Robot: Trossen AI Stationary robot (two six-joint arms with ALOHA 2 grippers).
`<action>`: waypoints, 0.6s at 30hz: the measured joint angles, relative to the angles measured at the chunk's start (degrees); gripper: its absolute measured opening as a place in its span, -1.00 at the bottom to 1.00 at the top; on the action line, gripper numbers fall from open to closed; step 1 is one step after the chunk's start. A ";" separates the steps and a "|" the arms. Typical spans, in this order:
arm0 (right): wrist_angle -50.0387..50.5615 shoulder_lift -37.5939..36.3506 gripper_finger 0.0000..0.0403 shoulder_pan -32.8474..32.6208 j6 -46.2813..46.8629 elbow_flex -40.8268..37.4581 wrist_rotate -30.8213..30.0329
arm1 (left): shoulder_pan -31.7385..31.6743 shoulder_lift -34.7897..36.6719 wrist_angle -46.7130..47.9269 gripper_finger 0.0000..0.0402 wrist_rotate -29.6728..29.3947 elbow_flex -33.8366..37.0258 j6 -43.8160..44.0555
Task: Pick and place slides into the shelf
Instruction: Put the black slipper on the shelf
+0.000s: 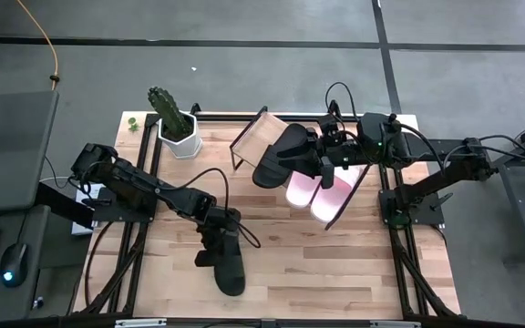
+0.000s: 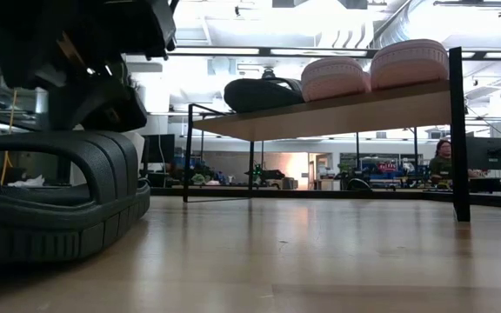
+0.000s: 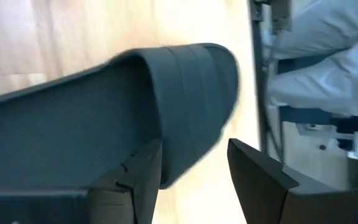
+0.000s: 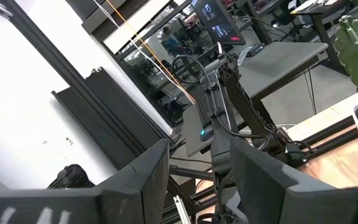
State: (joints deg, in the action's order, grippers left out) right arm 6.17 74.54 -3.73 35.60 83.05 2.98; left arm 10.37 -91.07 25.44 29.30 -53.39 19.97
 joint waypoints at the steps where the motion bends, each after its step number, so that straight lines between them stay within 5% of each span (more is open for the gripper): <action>1: 0.00 0.00 -0.20 0.00 0.01 0.00 0.00 | 0.00 0.00 0.04 -0.14 -0.97 0.00 0.02; 18: 0.00 0.00 -0.20 0.00 0.59 -0.04 -0.94 | 0.02 0.00 -1.76 -0.14 -1.90 0.00 0.02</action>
State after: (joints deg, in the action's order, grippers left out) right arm 6.17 74.54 -3.73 36.18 83.00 2.04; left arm 10.39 -91.07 23.68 27.40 -53.39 19.99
